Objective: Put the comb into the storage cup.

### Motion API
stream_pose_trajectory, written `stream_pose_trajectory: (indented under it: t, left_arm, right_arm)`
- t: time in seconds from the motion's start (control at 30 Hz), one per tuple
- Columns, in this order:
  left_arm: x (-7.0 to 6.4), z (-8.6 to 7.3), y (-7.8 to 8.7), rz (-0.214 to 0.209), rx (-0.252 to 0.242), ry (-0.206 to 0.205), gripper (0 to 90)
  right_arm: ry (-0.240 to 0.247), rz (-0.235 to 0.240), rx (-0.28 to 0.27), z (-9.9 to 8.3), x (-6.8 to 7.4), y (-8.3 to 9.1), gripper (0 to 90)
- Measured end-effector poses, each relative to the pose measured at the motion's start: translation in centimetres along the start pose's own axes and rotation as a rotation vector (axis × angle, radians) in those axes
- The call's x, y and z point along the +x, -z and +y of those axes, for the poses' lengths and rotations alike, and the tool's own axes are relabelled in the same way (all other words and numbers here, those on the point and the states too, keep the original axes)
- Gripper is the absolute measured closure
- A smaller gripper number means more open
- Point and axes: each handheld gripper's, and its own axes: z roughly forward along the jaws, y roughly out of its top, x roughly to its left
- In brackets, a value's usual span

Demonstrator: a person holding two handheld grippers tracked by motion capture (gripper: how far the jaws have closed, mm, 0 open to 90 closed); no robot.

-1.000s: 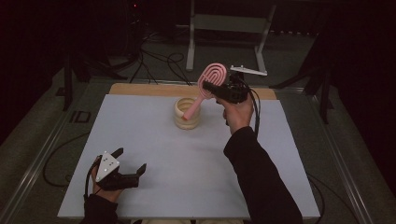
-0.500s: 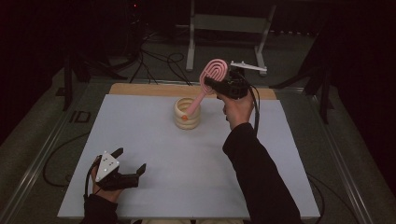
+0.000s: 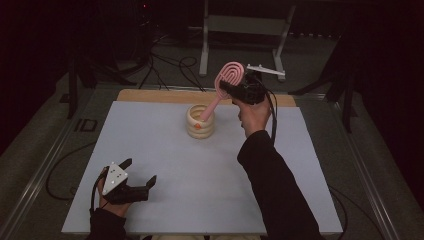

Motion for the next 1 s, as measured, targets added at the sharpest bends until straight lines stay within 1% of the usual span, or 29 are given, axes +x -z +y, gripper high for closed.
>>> stream_pose_trajectory:
  t: [0.27,0.43,0.47,0.57,0.67,0.77,1.0]
  left_arm:
    - [0.0,0.0,0.0,-0.001,0.0,0.001,0.4]
    - [0.0,0.0,0.0,-0.002,0.0,-0.001,0.4]
    - [0.0,0.0,0.0,-0.002,0.0,-0.002,0.4]
    - [0.0,0.0,0.0,-0.003,0.0,-0.001,0.4]
    - [0.0,0.0,0.1,-0.002,-0.001,0.001,0.4]
    - [0.0,0.0,0.1,-0.002,-0.002,0.001,0.4]
    - [0.0,0.0,0.1,-0.003,-0.002,0.002,0.4]
  right_arm:
    - [-0.016,-0.019,-0.014,0.3,-0.3,-0.2,63.8]
    - [-0.029,-0.02,-0.018,0.3,-0.7,-0.3,63.8]
    - [-0.042,-0.032,-0.019,0.3,-1.0,-0.5,63.8]
    - [-0.048,-0.038,-0.023,0.3,-1.3,-0.6,63.8]
    - [-0.048,-0.05,-0.023,0.3,-1.4,-0.7,63.8]
    - [-0.035,-0.062,-0.019,0.3,-1.5,-0.8,63.8]
    - [-0.047,-0.07,-0.027,0.3,-1.8,-0.9,63.8]
